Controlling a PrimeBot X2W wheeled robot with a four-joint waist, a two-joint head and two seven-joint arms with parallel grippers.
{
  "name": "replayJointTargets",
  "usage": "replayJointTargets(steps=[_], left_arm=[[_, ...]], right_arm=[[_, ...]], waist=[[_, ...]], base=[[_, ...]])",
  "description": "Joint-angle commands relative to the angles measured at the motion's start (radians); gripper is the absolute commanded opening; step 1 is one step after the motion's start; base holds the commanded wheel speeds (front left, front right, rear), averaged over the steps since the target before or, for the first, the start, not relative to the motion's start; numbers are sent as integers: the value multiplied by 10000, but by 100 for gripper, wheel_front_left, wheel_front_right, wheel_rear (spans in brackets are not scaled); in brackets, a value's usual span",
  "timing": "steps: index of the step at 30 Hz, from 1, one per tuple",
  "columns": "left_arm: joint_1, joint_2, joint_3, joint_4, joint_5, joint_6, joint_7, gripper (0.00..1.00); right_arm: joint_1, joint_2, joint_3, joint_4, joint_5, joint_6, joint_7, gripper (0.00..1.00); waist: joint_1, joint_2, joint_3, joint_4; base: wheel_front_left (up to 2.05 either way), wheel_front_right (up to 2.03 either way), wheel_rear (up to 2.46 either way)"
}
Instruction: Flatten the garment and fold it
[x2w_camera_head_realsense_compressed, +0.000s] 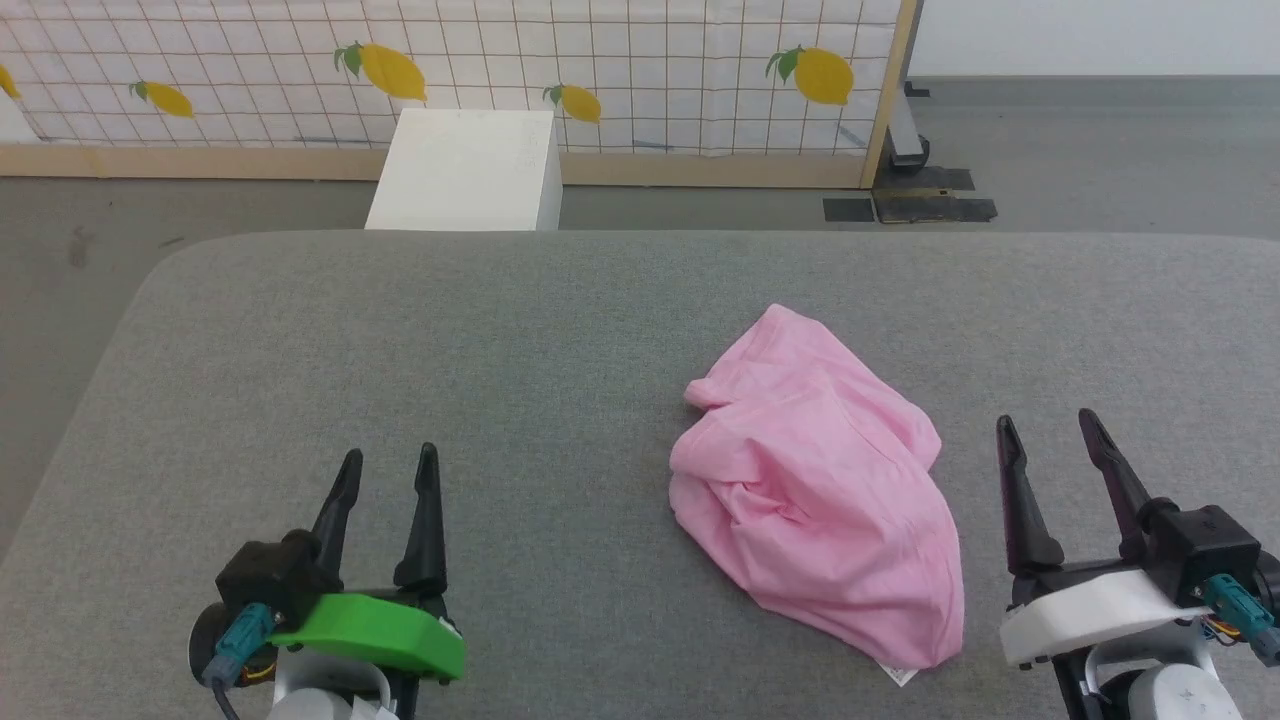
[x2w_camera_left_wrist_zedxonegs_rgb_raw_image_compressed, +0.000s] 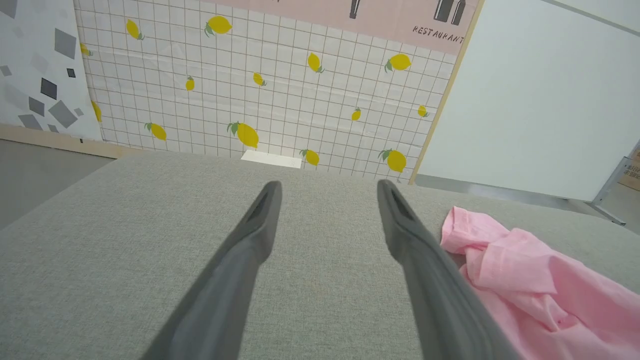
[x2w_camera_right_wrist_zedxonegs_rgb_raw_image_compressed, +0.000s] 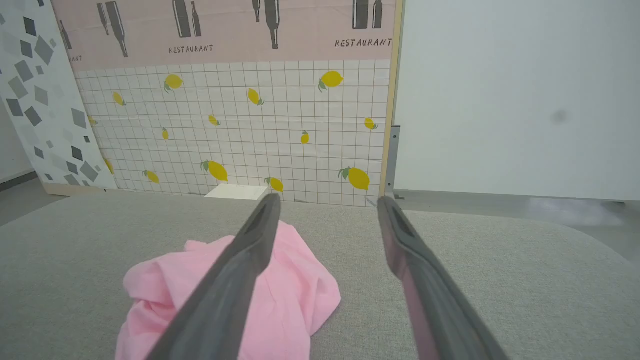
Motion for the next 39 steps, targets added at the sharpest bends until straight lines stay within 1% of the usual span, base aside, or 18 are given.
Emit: replayJointTargets(steps=[1,15,19,21,25,28,32,35,39], left_arm=[[88,-49,38,19,145,-57,-35,100],[41,-97,114,147,232,-125,-35,100],[-49,-99,15,214,57,-131,-36,100],[-338,-100,-235,279,-155,-134,-36,100],[-1406,-101,-1321,936,-572,-145,49,100],[-2439,-101,-2229,1661,-1233,-4,594,100],[-3790,-102,-3232,2718,-2078,278,1837,100],[-4936,-102,-3940,3681,-2769,558,3135,100],[-6061,-102,-4632,4816,-3348,826,4804,100]], right_arm=[[82,1,23,10,0,-15,13,100],[41,1,31,89,32,-15,-10,100],[62,1,13,72,46,-15,-24,100],[67,1,-4,61,33,-15,-20,100],[10,1,41,66,-6,-15,-1,100],[-24,1,152,37,-7,-15,23,100],[-72,1,236,43,-27,-15,42,100],[-111,1,342,52,-22,-15,70,100],[-192,1,441,84,12,-15,49,100]], waist=[[0,0,8,-10],[0,0,27,-83],[0,0,43,-82],[0,0,73,-63],[0,0,142,-104],[0,0,193,-285],[0,0,356,-572],[0,0,528,-886],[0,0,733,-1259]], base=[[0,0,0],[0,0,0],[0,0,0],[0,0,0],[0,0,0],[0,0,0],[0,0,0],[0,0,0],[0,0,0]])
